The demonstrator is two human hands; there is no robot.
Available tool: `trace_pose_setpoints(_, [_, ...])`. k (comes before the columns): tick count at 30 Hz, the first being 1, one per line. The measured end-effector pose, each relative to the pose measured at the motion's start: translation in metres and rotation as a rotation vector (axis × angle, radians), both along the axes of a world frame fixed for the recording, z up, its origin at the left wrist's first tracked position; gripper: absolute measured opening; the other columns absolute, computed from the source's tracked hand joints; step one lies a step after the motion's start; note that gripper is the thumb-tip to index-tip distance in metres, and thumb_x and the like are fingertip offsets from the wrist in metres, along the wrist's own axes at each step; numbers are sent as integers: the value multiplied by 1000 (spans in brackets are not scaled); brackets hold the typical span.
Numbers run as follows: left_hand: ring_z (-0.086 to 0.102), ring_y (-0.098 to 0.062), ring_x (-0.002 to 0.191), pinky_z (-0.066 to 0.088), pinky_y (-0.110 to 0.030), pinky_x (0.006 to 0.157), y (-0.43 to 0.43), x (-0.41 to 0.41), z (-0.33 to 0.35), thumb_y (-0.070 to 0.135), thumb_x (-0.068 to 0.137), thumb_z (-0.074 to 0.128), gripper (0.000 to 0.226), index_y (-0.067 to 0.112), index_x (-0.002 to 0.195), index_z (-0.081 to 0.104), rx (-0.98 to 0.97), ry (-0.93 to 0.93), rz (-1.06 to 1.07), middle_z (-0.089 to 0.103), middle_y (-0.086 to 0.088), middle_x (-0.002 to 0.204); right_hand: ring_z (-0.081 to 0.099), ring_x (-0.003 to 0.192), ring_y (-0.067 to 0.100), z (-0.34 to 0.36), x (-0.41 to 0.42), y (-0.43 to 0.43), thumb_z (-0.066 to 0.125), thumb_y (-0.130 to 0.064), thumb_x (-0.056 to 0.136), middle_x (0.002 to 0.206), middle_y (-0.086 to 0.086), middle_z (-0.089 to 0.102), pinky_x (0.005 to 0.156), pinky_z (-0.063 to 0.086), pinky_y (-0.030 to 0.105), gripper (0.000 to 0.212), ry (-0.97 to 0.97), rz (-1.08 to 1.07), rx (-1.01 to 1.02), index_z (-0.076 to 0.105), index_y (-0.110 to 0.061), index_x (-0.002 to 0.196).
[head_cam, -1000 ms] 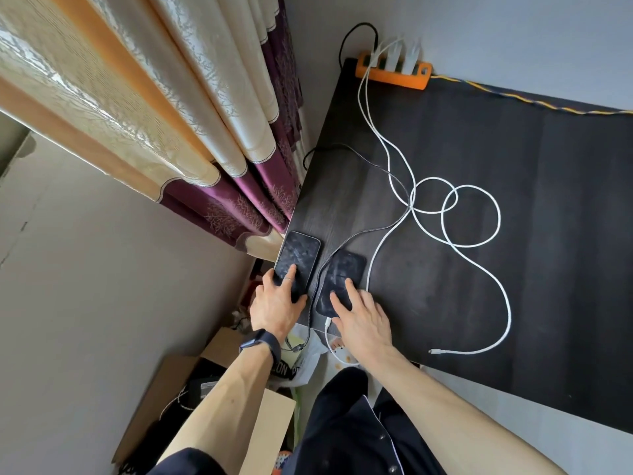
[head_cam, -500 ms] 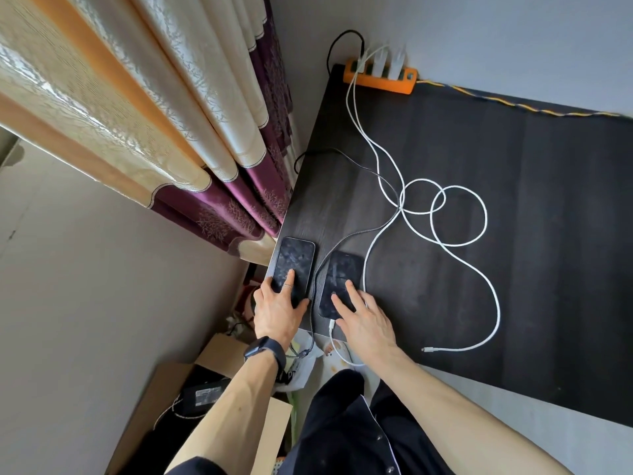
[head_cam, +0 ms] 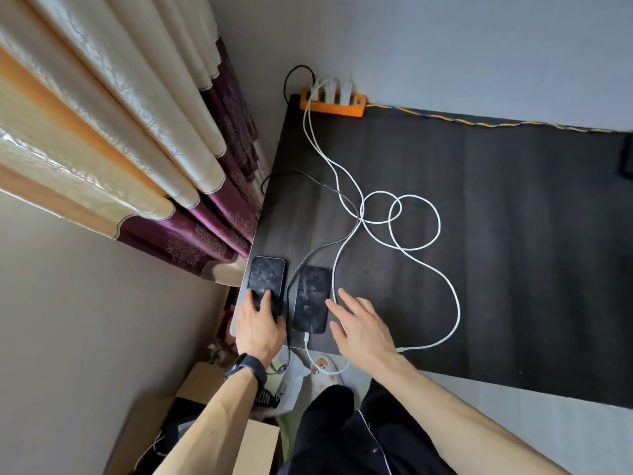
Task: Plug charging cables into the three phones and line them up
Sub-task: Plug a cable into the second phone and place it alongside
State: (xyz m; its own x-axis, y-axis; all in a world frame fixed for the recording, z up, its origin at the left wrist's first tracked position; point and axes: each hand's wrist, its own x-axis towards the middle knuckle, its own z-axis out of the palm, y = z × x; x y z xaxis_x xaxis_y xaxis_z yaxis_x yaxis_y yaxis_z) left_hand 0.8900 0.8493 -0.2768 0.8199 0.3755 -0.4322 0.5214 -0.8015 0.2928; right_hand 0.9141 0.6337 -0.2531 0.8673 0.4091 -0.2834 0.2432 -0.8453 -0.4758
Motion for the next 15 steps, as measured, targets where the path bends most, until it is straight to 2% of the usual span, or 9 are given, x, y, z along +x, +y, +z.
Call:
trace_pose_setpoints(3, [31, -39, 140, 30, -46, 115, -35, 15, 15, 28, 88, 58, 61, 17, 146, 42, -36, -20, -108, 29, -20, 155, 40, 138, 21, 15, -3, -36, 51, -36, 98, 156, -4, 43, 105, 44, 33, 47, -19, -107, 9, 52, -28, 144])
trace_pose_setpoints(7, [29, -36, 142, 27, -44, 117, -97, 44, 39, 29, 91, 56, 63, 18, 150, 37, -96, -92, -304, 28, -18, 157, 43, 135, 17, 30, -12, -95, 58, -34, 96, 149, -7, 51, 109, 39, 30, 44, -13, -318, 35, 58, -28, 140])
trace_pose_setpoints(12, [30, -33, 143, 30, -41, 116, -194, 60, 64, 30, 93, 53, 63, 19, 152, 32, -157, -125, -522, 29, -14, 157, 54, 127, 24, 38, -42, -185, 65, -27, 92, 138, -2, 62, 105, 41, 30, 40, 25, -642, 63, 64, -21, 132])
trace_pose_setpoints(15, [36, -31, 139, 33, -40, 114, -264, 56, 73, 28, 93, 53, 62, 19, 151, 35, -192, -101, -645, 36, -9, 154, 53, 128, 26, 40, -59, -250, 65, -26, 93, 138, -2, 61, 106, 39, 30, 40, 35, -788, 74, 64, -21, 132])
